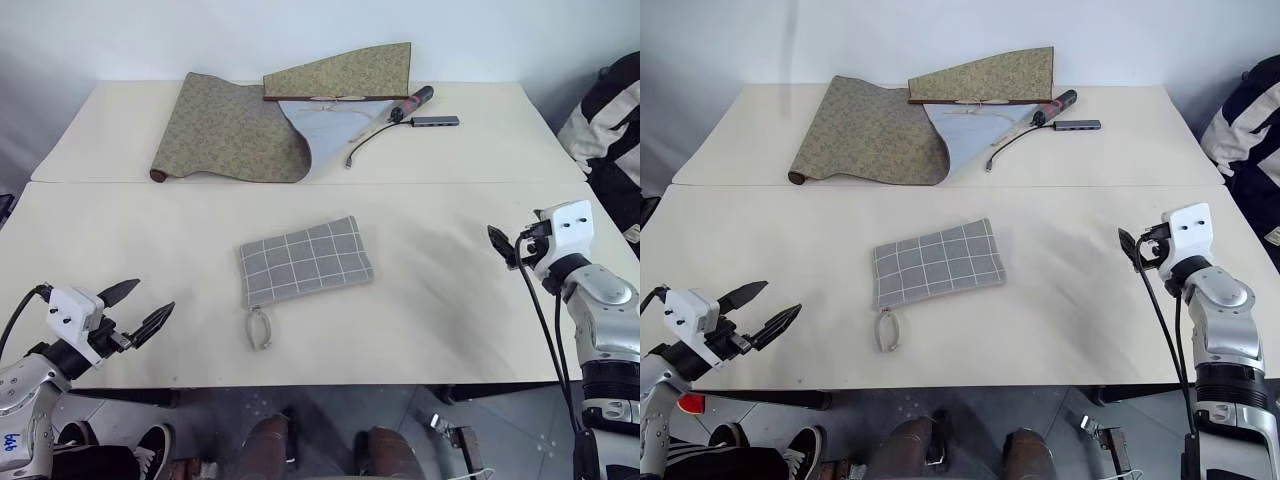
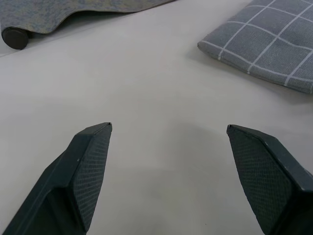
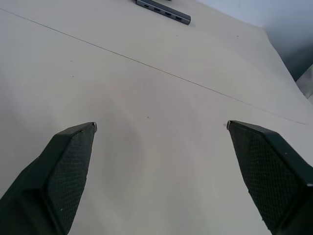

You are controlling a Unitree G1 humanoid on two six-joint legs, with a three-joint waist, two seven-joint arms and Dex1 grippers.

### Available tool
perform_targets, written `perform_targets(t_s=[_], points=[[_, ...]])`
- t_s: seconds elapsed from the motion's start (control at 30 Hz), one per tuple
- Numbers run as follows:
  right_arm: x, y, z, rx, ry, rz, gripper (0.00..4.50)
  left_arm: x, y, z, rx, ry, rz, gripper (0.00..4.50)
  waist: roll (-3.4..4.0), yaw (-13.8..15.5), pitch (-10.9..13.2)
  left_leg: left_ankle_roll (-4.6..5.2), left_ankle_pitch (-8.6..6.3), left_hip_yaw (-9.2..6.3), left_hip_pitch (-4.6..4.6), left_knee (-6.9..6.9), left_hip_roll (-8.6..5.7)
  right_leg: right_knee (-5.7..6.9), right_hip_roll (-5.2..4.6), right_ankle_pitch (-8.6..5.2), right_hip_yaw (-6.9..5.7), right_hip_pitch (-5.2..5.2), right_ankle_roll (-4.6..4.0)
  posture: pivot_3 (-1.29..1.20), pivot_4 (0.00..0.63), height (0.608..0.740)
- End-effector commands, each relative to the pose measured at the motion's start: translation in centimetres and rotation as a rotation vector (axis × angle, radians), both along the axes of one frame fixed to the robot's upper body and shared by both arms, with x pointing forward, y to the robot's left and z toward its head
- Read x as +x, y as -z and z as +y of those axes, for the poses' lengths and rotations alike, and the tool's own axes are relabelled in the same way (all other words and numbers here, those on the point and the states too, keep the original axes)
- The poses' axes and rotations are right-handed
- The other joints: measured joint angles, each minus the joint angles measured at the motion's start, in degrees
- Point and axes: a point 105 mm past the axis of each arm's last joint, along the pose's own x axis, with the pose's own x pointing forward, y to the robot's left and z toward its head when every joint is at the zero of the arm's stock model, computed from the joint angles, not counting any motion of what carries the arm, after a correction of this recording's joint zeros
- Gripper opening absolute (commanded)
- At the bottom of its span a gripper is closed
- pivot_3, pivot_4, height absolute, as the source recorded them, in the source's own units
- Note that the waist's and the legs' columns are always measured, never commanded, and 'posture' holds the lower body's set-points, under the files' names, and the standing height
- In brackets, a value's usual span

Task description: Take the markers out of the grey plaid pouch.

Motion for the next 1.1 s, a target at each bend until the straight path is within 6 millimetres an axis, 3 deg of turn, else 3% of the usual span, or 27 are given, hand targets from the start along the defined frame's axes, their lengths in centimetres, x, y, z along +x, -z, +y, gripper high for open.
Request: perform_targets(t_s=[0.03,0.27,0.4,0.5,0.53,0.63,0.7,0.87,0.93,1.1], points=[[0.1,-1.1,-0.1,0.003,0.006,-0.047,4.49,0.0,-1.1,0.0,0.049,-0.001,-0.049,4.0,0.0,0.0,0.0,0.0,0.0,0.0,0.0,0.0,0.0,0.0,0.0,0.0,0.0,0.0,0.0,0.0,0.15,0.74],[0.3,-1.2,1.8,-0.045,-0.071,-0.044,4.49,0.0,-1.4,-1.0,0.037,0.038,-0.049,4.0,0.0,0.0,0.0,0.0,0.0,0.0,-0.01,0.01,0.0,0.01,0.0,0.0,0.0,0.0,0.0,0.0,0.15,0.74],[0.1,-2.5,7.7,-0.074,-0.315,-0.085,4.49,0.4,-2.2,-2.9,0.101,0.105,-0.117,4.0,0.0,-0.1,0.0,0.0,0.0,0.0,0.0,0.01,0.01,0.01,0.0,0.0,0.01,-0.01,0.0,0.0,0.15,0.74],[0.1,-4.0,13.2,0.007,-0.469,-0.139,3.94,0.8,-2.0,-4.1,0.205,0.178,-0.137,4.0,0.0,-0.5,0.0,-0.04,-0.02,0.01,0.01,0.0,0.09,0.01,0.01,0.0,-0.01,-0.02,0.0,0.0,0.15,0.74],[0.0,-4.1,14.8,-0.017,-0.507,-0.149,3.57,0.9,-2.0,-3.9,0.246,0.18,-0.155,4.0,0.0,-0.7,0.0,-0.05,-0.02,0.02,0.01,0.0,0.09,0.04,0.04,0.0,-0.01,-0.03,0.0,0.0,0.15,0.74],[0.6,-3.5,19.8,-0.013,-0.58,-0.163,2.58,2.1,-2.2,-3.9,0.369,0.183,-0.237,4.0,-0.02,-1.2,0.0,-0.1,-0.05,0.02,0.01,-0.02,0.09,0.16,0.1,0.0,-0.08,-0.08,-0.01,0.0,0.15,0.74],[0.4,-2.8,22.0,-0.01,-0.64,-0.157,1.91,2.6,-2.4,-4.5,0.459,0.221,-0.296,4.0,-0.03,-1.1,0.0,-0.12,-0.05,-0.01,0.01,-0.03,0.1,0.42,0.15,0.0,-0.18,-0.11,-0.02,0.0,0.15,0.74],[0.3,0.0,23.2,-0.194,-0.666,-0.119,0.08,2.9,-1.9,-4.7,0.588,0.29,-0.34,4.0,-0.06,-1.2,0.0,0.03,-0.14,0.02,-0.02,0.01,-0.11,0.46,0.03,0.01,-0.25,-0.11,0.0,0.0,0.15,0.74],[0.1,1.6,23.8,-0.297,-0.695,-0.095,0.02,3.1,-1.6,-4.7,0.608,0.302,-0.353,4.0,-0.07,-1.3,0.0,0.04,-0.14,0.04,0.01,0.01,-0.11,0.46,0.04,0.01,-0.25,-0.12,0.01,0.0,0.15,0.74],[0.7,3.5,24.2,-0.384,-0.657,-0.065,0.02,3.4,-0.2,-5.5,0.751,0.405,-0.383,4.0,-0.07,-1.4,0.0,-0.03,-0.12,0.07,0.02,-0.03,-0.02,0.5,0.08,0.01,-0.29,-0.18,0.0,0.0,0.15,0.74]])
